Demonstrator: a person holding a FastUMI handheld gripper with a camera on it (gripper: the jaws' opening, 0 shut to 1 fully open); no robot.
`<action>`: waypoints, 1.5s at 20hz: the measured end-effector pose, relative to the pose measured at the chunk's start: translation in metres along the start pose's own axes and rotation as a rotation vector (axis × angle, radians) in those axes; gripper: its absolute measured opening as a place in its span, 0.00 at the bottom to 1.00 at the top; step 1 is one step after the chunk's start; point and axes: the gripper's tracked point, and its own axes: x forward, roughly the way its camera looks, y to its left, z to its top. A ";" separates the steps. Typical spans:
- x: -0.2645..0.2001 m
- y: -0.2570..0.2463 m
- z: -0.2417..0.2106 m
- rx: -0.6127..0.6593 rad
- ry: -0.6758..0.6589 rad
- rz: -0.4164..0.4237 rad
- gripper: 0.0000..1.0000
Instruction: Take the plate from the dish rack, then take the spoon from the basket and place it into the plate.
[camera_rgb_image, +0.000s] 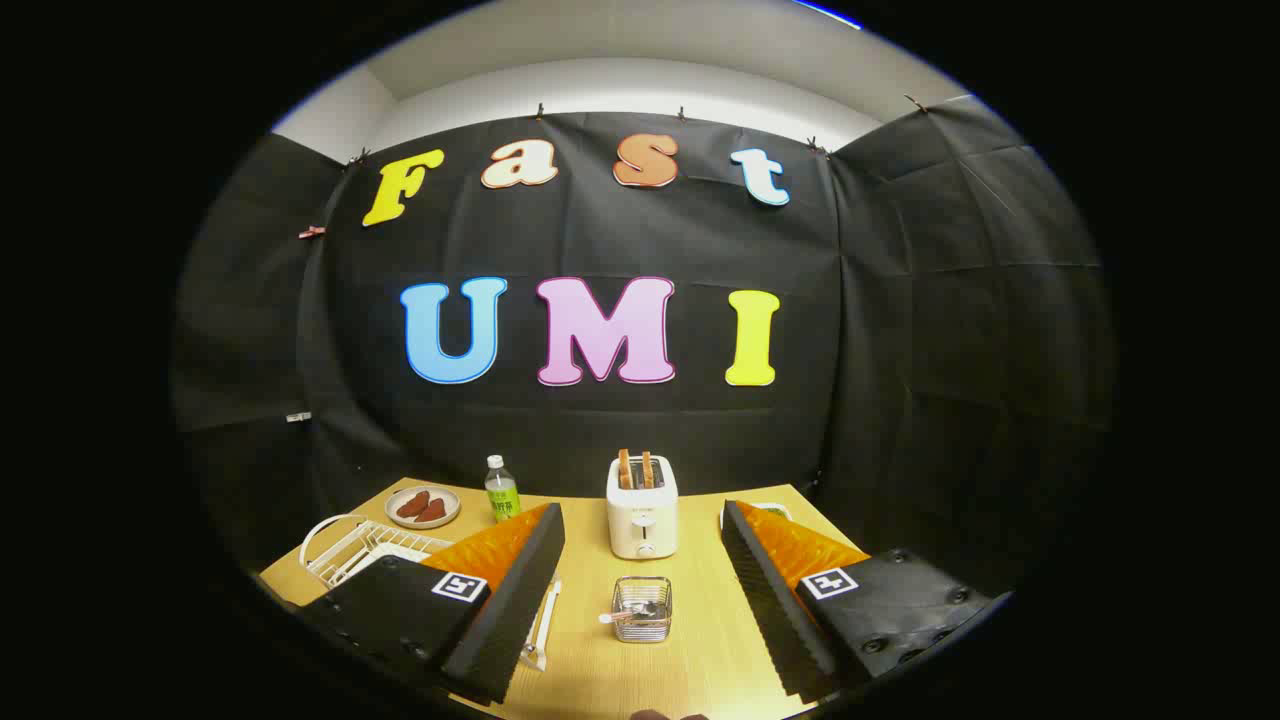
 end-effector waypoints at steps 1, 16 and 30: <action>-0.001 0.003 0.000 -0.009 0.002 0.007 0.98; -0.002 0.001 0.002 -0.007 -0.001 -0.024 0.97; 0.046 0.073 -0.033 0.054 0.159 0.127 0.99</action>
